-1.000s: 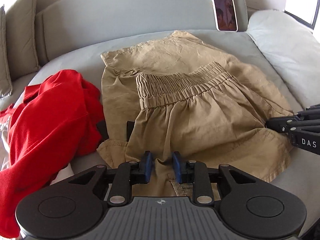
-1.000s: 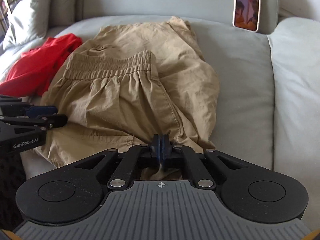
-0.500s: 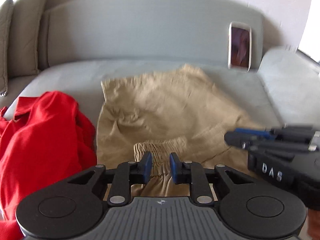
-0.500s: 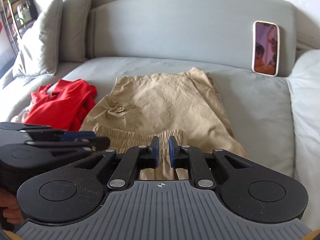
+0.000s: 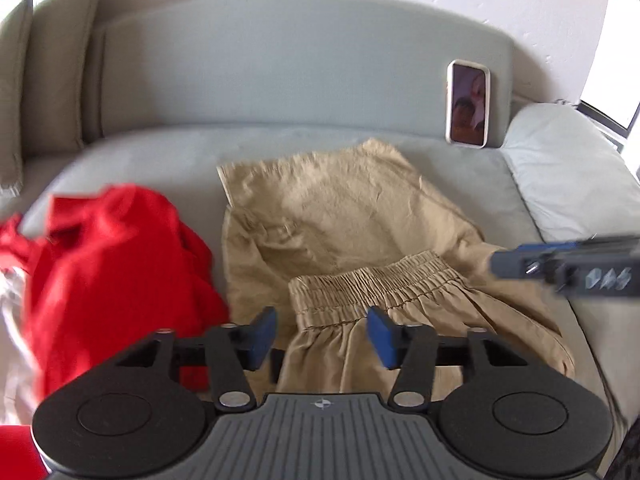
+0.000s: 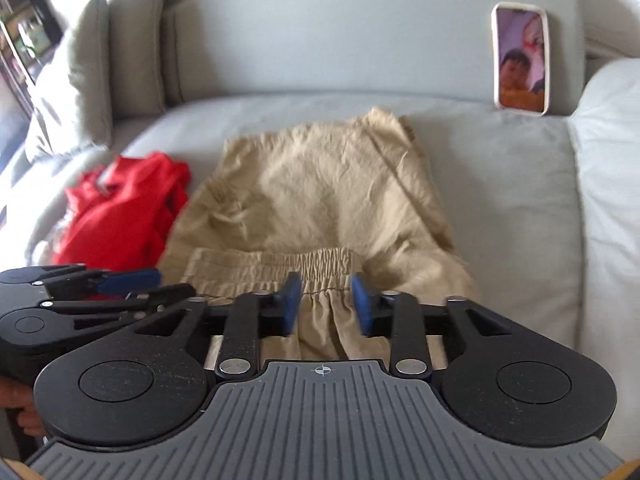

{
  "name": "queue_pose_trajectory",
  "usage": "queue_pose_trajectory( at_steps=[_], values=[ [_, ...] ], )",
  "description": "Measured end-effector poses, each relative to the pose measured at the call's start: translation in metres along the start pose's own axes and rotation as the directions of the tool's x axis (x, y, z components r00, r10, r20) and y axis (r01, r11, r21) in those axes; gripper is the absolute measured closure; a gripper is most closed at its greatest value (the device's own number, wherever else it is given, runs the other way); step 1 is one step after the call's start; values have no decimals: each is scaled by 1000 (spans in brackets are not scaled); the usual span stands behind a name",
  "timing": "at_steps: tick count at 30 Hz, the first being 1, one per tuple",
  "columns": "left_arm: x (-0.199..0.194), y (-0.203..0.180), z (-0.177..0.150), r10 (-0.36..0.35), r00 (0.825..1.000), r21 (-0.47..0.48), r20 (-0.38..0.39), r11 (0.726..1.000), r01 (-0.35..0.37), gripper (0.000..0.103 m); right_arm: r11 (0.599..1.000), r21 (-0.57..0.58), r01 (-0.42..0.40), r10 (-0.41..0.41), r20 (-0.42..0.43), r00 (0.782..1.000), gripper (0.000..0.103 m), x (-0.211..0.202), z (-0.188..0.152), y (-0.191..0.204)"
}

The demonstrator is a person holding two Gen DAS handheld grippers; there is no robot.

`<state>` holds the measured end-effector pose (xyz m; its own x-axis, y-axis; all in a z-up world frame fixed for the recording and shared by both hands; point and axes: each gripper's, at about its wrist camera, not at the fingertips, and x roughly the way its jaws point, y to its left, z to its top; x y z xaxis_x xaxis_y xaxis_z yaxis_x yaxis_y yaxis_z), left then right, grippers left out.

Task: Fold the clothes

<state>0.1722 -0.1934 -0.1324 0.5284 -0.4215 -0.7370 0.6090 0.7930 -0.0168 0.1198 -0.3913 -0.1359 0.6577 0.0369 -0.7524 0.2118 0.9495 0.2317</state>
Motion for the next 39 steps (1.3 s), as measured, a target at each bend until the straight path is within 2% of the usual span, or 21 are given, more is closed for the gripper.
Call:
queue_pose_trajectory(
  at_steps=[2,4,5,7,9,13,15,17,21,25,28,32,35,37,39],
  values=[
    [-24,3,-1,2,1000,24,20,1000,-2,45,1000,-12,2,-2,20,1000,57,-33,1,-8],
    [-39,14,3,-20,1000,-13,21,1000,20,35,1000,16,-5,4,42,999,54,-60,3,-18],
    [-44,19,6,-37,999,-33,17,999,38,32,999,36,-11,9,52,999,49,-72,3,-23],
    [-51,25,13,-63,998,-57,19,996,64,32,992,122,-35,28,56,998,45,-86,6,-37],
    [-57,28,19,-73,997,-64,36,995,75,31,983,181,-35,26,50,998,45,-93,11,-47],
    [-50,28,35,-111,993,-70,44,991,114,28,975,217,-42,31,51,998,43,-91,24,-53],
    [-42,25,39,-81,995,-20,61,996,83,28,972,229,-49,38,50,998,37,-84,29,-55],
    [-27,25,44,-54,996,13,73,998,54,28,979,204,-32,22,52,998,32,-69,31,-53],
    [15,45,60,-65,997,-78,42,995,68,28,987,160,-20,16,25,1000,32,-24,37,-53],
    [66,65,81,8,1000,-134,12,991,-6,31,992,124,6,-13,54,998,35,25,50,-58],
    [109,84,94,24,999,-201,-24,979,-28,31,992,123,-8,-1,79,997,37,62,66,-68],
    [156,104,106,-15,999,-274,-41,962,3,31,981,186,-54,33,115,993,37,108,87,-88],
    [186,111,111,-93,994,-314,-50,947,73,31,969,240,-64,37,115,993,37,144,100,-104],
    [204,107,112,-140,987,-297,-82,949,110,35,952,300,-69,39,102,994,37,166,106,-119],
    [220,98,108,-142,980,-255,-137,961,103,38,921,373,-109,83,84,993,41,186,109,-136]
  ],
)
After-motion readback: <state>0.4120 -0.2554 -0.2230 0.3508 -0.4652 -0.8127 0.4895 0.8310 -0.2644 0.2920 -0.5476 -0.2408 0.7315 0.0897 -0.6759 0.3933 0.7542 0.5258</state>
